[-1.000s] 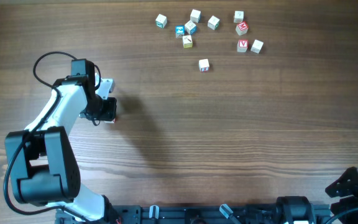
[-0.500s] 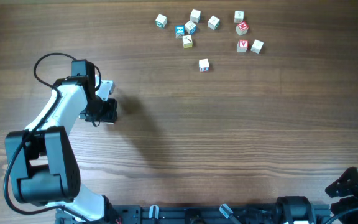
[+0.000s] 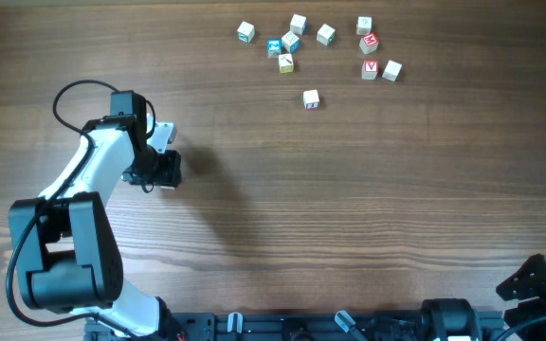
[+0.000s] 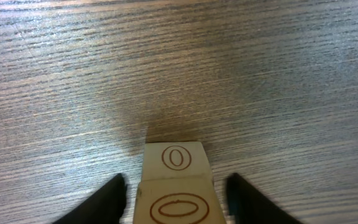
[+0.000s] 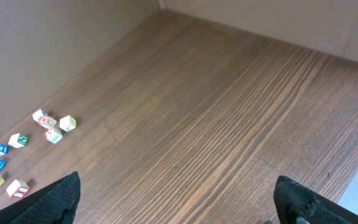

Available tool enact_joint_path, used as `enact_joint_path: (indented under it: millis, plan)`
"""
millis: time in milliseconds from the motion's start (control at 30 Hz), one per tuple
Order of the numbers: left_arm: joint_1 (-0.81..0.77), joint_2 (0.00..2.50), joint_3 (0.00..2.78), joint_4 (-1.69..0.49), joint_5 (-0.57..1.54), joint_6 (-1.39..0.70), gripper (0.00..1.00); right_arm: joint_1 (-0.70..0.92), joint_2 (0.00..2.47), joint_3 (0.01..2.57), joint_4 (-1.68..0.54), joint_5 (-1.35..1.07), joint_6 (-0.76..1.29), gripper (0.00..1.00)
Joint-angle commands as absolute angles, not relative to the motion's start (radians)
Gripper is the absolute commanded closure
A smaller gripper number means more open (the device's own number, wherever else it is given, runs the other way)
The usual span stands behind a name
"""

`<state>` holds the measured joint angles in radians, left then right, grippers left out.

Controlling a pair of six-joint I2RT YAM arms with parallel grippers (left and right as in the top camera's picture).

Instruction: Form a tower

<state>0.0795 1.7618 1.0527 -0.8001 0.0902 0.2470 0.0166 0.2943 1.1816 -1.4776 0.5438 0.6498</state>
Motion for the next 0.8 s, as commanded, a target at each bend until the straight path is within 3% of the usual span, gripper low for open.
enact_joint_path:
  millis: [0, 200, 267, 400, 433, 767]
  plan:
    - [0.075, 1.772, 1.045, -0.802, 0.084, 0.254, 0.41, 0.014, 0.288, 1.185, -1.475, 0.56, 0.655, 0.0]
    - [0.075, 1.768, 1.05, -0.801, 0.084, 0.253, 0.33, 0.014, 0.289, 1.185, -1.475, 0.56, 0.655, 0.0]
    - [0.075, 1.75, 1.07, -0.817, 0.08, 0.254, 0.2, 0.014, 0.289, 1.185, -1.475, 0.56, 0.655, 0.0]
    - [0.075, 1.693, 1.088, -0.838, 0.077, 0.253, 0.11, 0.014, 0.288, 1.185, -1.475, 0.56, 0.655, 0.0]
    - [0.075, 1.678, 1.088, -0.838, 0.077, 0.25, 0.0, 0.014, 0.288, 1.185, -1.475, 0.56, 0.655, 0.0]
    - [0.075, 1.418, 1.088, -0.85, 0.078, 0.039, 0.0, 0.014, 0.289, 1.185, -1.475, 0.56, 0.655, 0.0]
